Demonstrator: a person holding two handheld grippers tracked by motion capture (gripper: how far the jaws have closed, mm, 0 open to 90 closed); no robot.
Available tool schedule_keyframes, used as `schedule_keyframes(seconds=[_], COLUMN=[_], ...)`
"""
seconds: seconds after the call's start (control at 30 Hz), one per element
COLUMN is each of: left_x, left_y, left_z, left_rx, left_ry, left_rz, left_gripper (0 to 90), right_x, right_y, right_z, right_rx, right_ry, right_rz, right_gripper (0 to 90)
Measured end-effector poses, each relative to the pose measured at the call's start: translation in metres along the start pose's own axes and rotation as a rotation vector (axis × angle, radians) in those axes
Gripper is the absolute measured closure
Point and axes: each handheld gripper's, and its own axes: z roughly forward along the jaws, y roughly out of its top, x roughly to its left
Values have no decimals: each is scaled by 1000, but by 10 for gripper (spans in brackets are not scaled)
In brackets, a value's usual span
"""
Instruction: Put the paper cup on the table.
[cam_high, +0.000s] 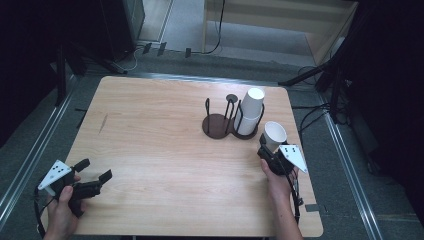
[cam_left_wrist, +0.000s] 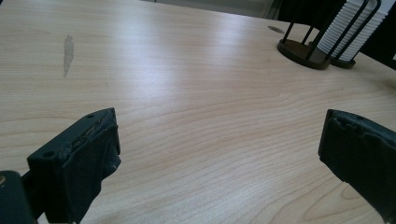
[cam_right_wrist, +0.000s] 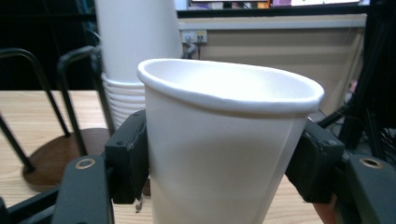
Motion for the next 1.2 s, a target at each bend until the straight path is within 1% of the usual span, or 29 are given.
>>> schedule_keyframes(seconds=[0.07,0.1,0.17,0.2,0.23,0.27,0.3,0.4,0.47,0.5,0.57,0.7,0.87,0.9,0.93,1.0,1.07,1.2], left_x=[0,0,1,1,2,2,3,1,1,1,1,1,1,1,1,1,1,1], left_y=[0,0,0,0,-1,-1,-1,-1,-1,-1,-1,-1,-1,-1,-1,-1,-1,-1], left_z=[1,1,1,1,1,1,0,1,1,1,1,2,2,2,2,2,2,3], left_rx=[0,1,-3,-3,-11,-11,-10,-9,-8,-8,-7,-8,-4,-1,-1,-1,0,0], left_ry=[-2,5,0,0,-3,-3,-5,-7,-10,-11,-12,-15,-15,-16,-16,-19,-19,-17], left_rz=[2,5,-7,-7,-20,-20,-23,-20,-18,-14,-15,-21,-20,-19,-19,-20,-18,-19], left_gripper=[0,0,0,0,0,0,0,0,0,0,0,0,0,0,0,0,0,0], right_x=[0,-1,-1,-1,-1,-1,-2,-5,-6,-5,-6,-7,-6,-6,-6,-7,-8,-8], right_y=[-1,-2,-2,-2,-4,-4,-5,-9,-10,-13,-15,-19,-19,-19,-19,-18,-16,-17], right_z=[1,5,8,8,12,12,16,20,21,23,25,28,29,28,28,26,25,23], right_rx=[7,18,27,27,37,37,46,73,83,100,112,133,133,141,141,158,180,235], right_ry=[-5,-14,-21,-21,-26,-26,-37,-49,-56,-61,-68,-80,-78,-85,-85,-87,-67,-51], right_rz=[0,-3,-6,-6,-10,-10,-6,20,12,-4,-17,-15,-26,-23,-23,-15,-3,-18], right_gripper=[316,315,315,315,315,315,315,315,315,314,312,309,299,275,275,265,257,229])
